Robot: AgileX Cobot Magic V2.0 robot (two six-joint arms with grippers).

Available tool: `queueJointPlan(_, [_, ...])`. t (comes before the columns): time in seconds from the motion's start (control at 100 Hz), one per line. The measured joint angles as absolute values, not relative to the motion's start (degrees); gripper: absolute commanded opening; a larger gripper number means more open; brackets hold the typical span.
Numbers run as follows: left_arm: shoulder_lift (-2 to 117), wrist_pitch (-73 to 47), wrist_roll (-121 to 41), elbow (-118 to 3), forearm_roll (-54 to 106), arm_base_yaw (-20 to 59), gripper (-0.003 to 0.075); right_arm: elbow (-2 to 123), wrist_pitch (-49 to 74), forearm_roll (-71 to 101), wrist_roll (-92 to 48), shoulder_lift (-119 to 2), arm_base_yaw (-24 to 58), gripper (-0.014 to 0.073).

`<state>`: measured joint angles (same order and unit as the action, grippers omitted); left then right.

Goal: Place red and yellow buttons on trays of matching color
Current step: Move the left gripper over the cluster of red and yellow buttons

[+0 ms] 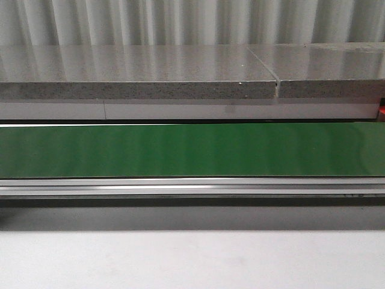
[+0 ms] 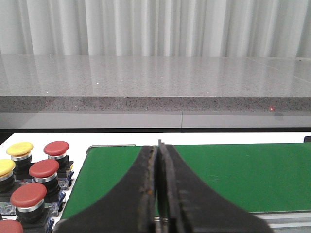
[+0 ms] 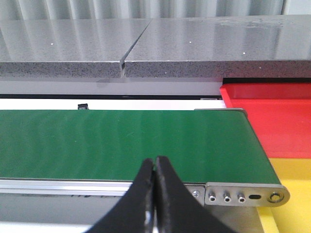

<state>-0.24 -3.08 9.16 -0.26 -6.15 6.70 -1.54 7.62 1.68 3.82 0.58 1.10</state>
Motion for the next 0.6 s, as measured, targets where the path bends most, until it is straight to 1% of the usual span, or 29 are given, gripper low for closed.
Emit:
queueJointPlan(0.47, [-0.2,-1.7,9.2,-0.3,-6.1,6.7,-0.0020,-1.5,7.6,1.7,3.8,0.6,1.1,-0.0067])
queueJointPlan(0.55, [-0.2,-3.8,9.2,-0.9,-6.1,6.7,-0.0020,-1.5,7.6,1.7,3.8,0.6,1.1,-0.0067])
queueJointPlan(0.6, [-0.2,-7.0,9.2,-2.4,-5.9,6.7,-0.0020,-1.5,7.6,1.7,3.8,0.6,1.1,-0.0067])
